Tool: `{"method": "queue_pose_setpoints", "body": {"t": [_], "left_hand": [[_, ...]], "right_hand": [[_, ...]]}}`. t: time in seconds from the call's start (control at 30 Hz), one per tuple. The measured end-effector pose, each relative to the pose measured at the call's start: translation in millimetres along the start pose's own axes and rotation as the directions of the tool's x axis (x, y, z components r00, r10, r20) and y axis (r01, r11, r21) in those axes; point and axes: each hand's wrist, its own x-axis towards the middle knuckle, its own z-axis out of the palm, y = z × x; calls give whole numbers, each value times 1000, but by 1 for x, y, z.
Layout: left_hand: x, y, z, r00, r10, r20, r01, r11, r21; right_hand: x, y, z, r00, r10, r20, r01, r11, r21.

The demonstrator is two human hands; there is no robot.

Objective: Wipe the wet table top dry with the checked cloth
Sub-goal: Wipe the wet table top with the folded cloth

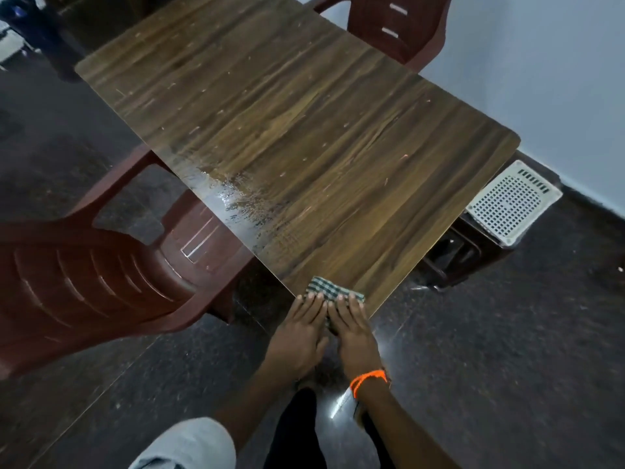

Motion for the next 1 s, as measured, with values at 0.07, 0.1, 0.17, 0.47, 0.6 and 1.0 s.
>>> {"method": "queue_pose_setpoints", "body": {"t": [0.07,0.1,0.17,0.47,0.6,1.0], "left_hand": [[-8,13,7,1000,26,10,-26,999,-33],[-8,19,10,999,37,9,-36,998,-48],[-3,27,12,997,70,17,-69,996,-48],[42,2,-15,1000,-13,-16,13,1000,24],[44,-43,-30,996,-70,-60,72,997,22],[10,-49,-17,998,58,38,-60,997,55]], "right_hand": [[-20,2,-2,1000,14,14,-14,1000,-17],[-27,6,-3,999,30,19,-30,999,-31],[-34,17,-7,997,75,5,-75,996,-43],[35,6,-10,985,172,-26,-171,984,42],[72,-26,13,988,154,-12,-154,988,34],[40,-18,14,999,20,-37,-22,999,-48]]}}
